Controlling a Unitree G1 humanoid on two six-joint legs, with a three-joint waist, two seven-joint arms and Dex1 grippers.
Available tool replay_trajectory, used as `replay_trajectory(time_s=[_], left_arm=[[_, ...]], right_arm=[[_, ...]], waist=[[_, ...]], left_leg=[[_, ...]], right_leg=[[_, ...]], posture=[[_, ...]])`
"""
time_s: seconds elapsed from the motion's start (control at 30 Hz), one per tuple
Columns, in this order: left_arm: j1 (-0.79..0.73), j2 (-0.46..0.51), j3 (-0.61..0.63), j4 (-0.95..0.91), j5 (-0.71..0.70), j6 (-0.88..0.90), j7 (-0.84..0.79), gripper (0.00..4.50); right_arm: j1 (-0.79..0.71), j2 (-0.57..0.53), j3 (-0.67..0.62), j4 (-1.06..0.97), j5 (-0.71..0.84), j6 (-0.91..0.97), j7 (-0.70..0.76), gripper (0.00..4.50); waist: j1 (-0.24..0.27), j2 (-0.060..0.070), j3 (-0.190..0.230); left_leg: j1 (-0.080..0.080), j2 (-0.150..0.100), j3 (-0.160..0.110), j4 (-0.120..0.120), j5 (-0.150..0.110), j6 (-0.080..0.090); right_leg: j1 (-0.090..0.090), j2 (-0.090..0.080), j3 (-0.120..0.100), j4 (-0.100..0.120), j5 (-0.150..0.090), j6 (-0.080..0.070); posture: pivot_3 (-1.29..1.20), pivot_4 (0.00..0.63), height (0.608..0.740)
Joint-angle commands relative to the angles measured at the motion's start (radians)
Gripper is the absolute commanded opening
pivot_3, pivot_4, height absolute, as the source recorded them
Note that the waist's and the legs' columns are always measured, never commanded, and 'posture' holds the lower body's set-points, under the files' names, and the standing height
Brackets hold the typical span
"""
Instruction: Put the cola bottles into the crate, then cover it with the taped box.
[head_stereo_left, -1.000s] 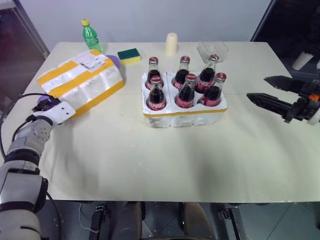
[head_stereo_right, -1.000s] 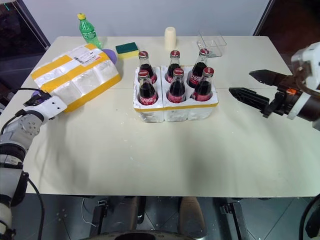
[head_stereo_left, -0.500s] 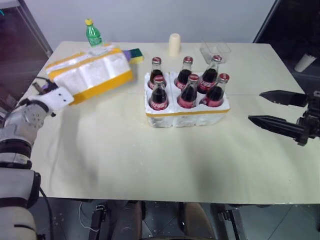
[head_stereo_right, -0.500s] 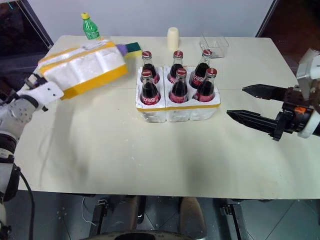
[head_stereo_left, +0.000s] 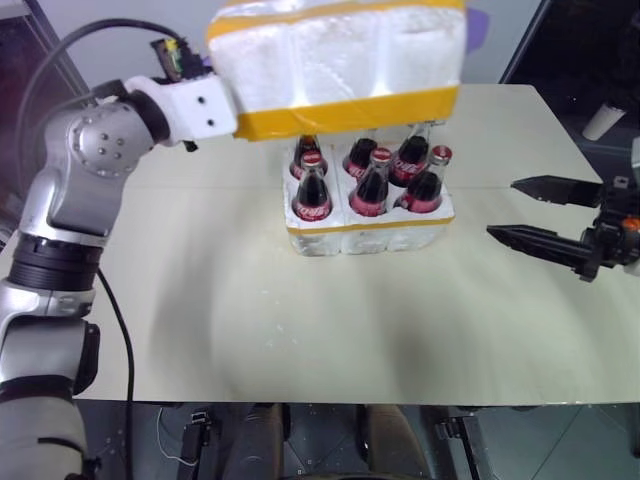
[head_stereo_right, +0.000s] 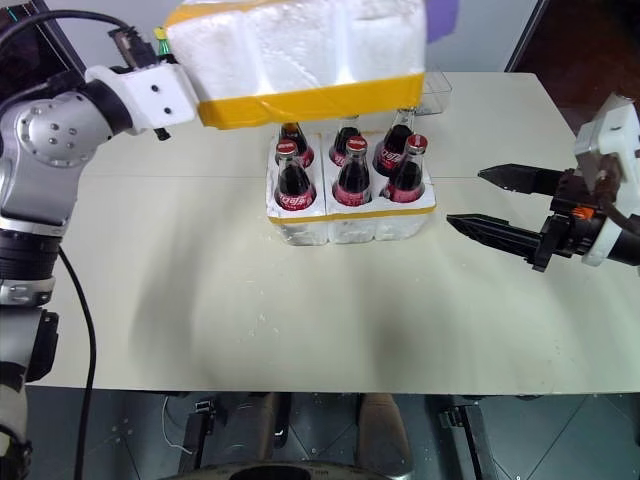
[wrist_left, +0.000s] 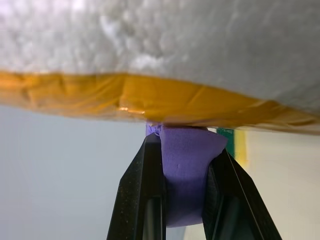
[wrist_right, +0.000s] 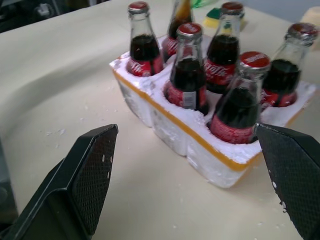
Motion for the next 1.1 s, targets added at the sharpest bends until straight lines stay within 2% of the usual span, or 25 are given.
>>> replay_trajectory(time_s=[0.03,0.37,0.5,0.57,0.6,0.77,0.93,1.1], left_arm=[[-0.031,0.016,0.004,-0.066,0.028,0.028,-0.039,0.41],[0.029,0.000,-0.058,-0.232,0.112,0.078,-0.138,0.41],[0.068,0.023,-0.075,-0.250,0.164,0.063,-0.167,0.41],[0.079,0.028,-0.079,-0.255,0.176,0.052,-0.174,1.33],[0.080,0.025,-0.077,-0.258,0.179,0.052,-0.174,1.62],[0.115,0.031,-0.085,-0.261,0.214,0.017,-0.172,4.19],[0.232,0.032,-0.025,-0.280,0.152,0.016,-0.162,4.19],[0.311,0.011,0.122,-0.271,-0.094,0.095,-0.221,4.19]], right_arm=[[-0.013,0.014,-0.020,0.009,0.006,-0.023,-0.018,4.50],[0.033,0.061,-0.034,-0.012,-0.003,-0.049,-0.057,4.50],[0.043,0.082,-0.022,-0.018,-0.006,-0.064,-0.080,4.50],[0.037,0.091,-0.013,-0.019,-0.004,-0.067,-0.097,4.50],[0.036,0.093,-0.011,-0.019,-0.004,-0.068,-0.102,4.50],[0.027,0.101,0.008,-0.014,-0.005,-0.080,-0.119,4.50],[0.042,0.094,0.006,-0.016,-0.013,-0.084,-0.118,4.50],[0.071,0.072,-0.022,-0.011,-0.023,-0.077,-0.097,4.50]], waist=[[0.002,0.000,0.000],[0.007,0.000,0.000],[0.003,0.000,0.000],[0.003,0.000,0.000],[0.004,0.000,0.000],[0.006,0.000,0.000],[0.003,0.000,0.000],[0.006,0.000,0.000]], left_leg=[[0.000,0.000,0.000,0.000,0.000,0.000],[0.000,0.000,0.000,0.001,0.000,0.000],[0.000,0.000,0.000,0.001,0.000,0.000],[0.000,0.000,0.000,0.001,0.000,0.000],[0.000,0.000,0.000,0.001,0.000,0.000],[0.000,0.000,0.000,0.001,0.000,0.000],[0.000,0.000,0.000,0.001,0.000,0.000],[0.000,0.000,-0.001,0.001,0.000,0.000]], right_leg=[[0.000,0.000,0.000,0.000,0.000,0.000],[0.000,0.000,0.000,0.000,0.000,0.000],[0.001,0.000,0.000,0.000,0.000,0.000],[0.001,0.000,0.000,0.000,0.000,0.000],[0.001,0.000,0.000,0.000,0.000,0.000],[0.001,0.000,0.000,0.000,0.000,0.000],[0.001,0.000,0.000,0.000,0.000,0.000],[0.001,0.000,0.000,0.000,0.000,0.000]], posture=[[0.00,0.150,0.739],[0.00,0.150,0.739],[0.00,0.150,0.739],[0.00,0.150,0.739],[0.00,0.150,0.739],[0.00,0.150,0.739],[0.00,0.150,0.739],[0.00,0.150,0.739]])
